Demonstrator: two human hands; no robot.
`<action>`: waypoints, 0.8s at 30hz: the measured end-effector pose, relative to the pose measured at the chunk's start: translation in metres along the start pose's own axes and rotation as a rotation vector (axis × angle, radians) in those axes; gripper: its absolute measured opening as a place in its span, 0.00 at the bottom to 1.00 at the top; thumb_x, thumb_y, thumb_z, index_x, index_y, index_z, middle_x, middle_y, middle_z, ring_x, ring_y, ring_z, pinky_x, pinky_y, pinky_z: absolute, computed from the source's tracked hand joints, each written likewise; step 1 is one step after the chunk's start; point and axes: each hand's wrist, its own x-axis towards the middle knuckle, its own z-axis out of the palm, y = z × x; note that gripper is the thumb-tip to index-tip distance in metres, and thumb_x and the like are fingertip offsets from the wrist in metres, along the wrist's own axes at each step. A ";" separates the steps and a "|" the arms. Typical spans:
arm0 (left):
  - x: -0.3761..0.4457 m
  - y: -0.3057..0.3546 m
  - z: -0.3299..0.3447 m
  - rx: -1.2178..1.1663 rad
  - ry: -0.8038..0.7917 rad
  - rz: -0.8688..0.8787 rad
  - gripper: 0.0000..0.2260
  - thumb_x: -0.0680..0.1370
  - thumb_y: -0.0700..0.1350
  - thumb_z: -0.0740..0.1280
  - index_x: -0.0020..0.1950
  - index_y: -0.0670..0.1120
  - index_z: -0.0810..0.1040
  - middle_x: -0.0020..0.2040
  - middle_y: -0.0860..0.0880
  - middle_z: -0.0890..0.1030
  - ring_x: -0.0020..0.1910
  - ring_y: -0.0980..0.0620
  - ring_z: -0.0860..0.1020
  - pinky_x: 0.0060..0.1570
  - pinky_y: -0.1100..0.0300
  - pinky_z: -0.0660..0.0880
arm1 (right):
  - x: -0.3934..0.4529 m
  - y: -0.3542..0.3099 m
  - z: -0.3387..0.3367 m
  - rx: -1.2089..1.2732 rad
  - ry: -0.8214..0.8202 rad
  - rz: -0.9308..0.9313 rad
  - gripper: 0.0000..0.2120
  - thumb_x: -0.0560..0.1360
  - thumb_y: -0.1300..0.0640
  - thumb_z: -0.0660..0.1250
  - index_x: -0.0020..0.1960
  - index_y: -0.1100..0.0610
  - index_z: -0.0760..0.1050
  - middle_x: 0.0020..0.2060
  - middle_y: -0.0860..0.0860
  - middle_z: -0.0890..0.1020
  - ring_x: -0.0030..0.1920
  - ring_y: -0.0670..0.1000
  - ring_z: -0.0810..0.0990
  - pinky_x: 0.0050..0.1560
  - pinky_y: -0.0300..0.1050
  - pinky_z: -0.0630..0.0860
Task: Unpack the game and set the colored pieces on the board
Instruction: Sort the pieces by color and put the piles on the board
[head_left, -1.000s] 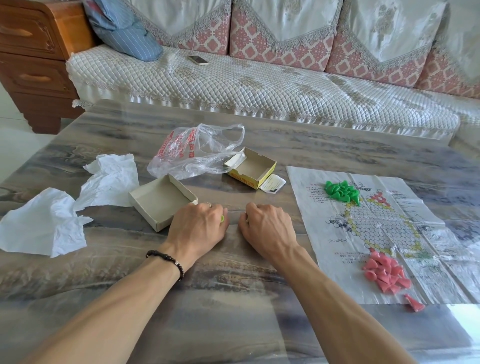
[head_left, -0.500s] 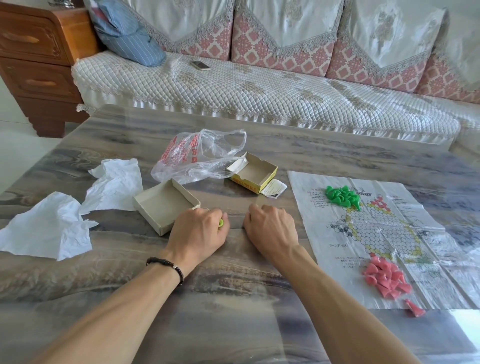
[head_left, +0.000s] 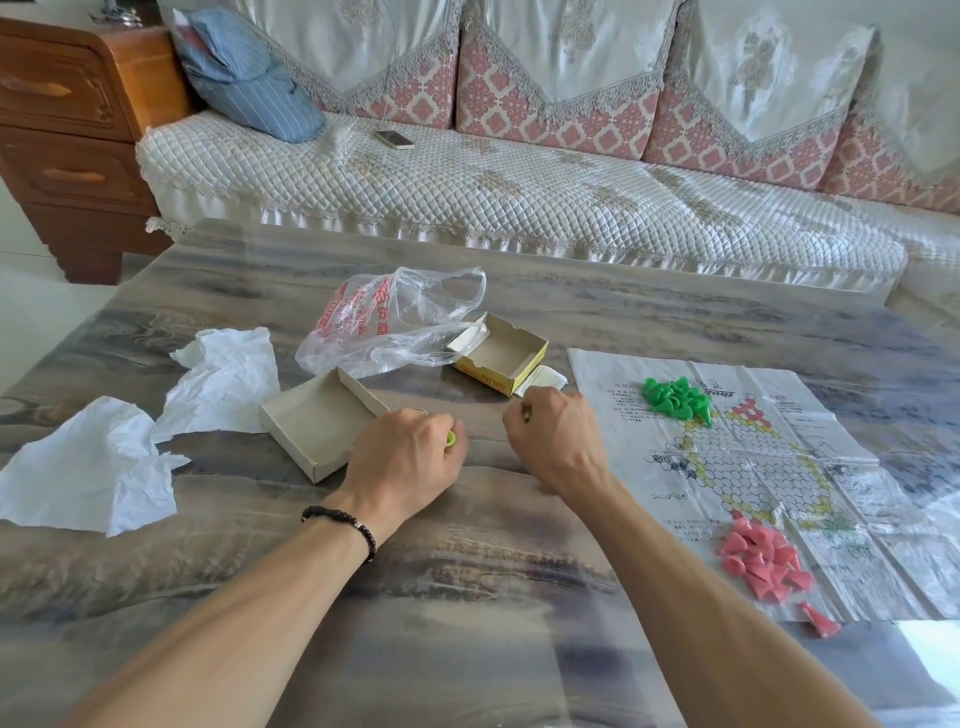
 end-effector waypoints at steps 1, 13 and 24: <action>0.004 0.004 -0.001 -0.006 -0.003 0.003 0.20 0.75 0.44 0.63 0.26 0.47 0.59 0.21 0.53 0.57 0.19 0.48 0.58 0.23 0.62 0.54 | 0.003 0.002 -0.004 0.009 0.009 0.007 0.19 0.75 0.56 0.60 0.27 0.58 0.58 0.22 0.53 0.64 0.28 0.58 0.65 0.27 0.46 0.58; 0.074 0.120 0.045 -0.193 -0.040 -0.046 0.22 0.76 0.46 0.60 0.25 0.48 0.54 0.21 0.50 0.58 0.26 0.42 0.61 0.28 0.57 0.59 | 0.007 0.116 -0.085 0.063 0.119 0.226 0.18 0.74 0.58 0.59 0.28 0.60 0.59 0.22 0.54 0.63 0.25 0.53 0.59 0.26 0.43 0.58; 0.153 0.287 0.153 -0.464 -0.234 -0.071 0.23 0.77 0.45 0.62 0.24 0.45 0.60 0.20 0.50 0.62 0.20 0.52 0.62 0.25 0.58 0.59 | 0.002 0.303 -0.146 0.028 0.205 0.466 0.19 0.74 0.57 0.60 0.27 0.60 0.61 0.23 0.54 0.67 0.27 0.54 0.65 0.29 0.44 0.64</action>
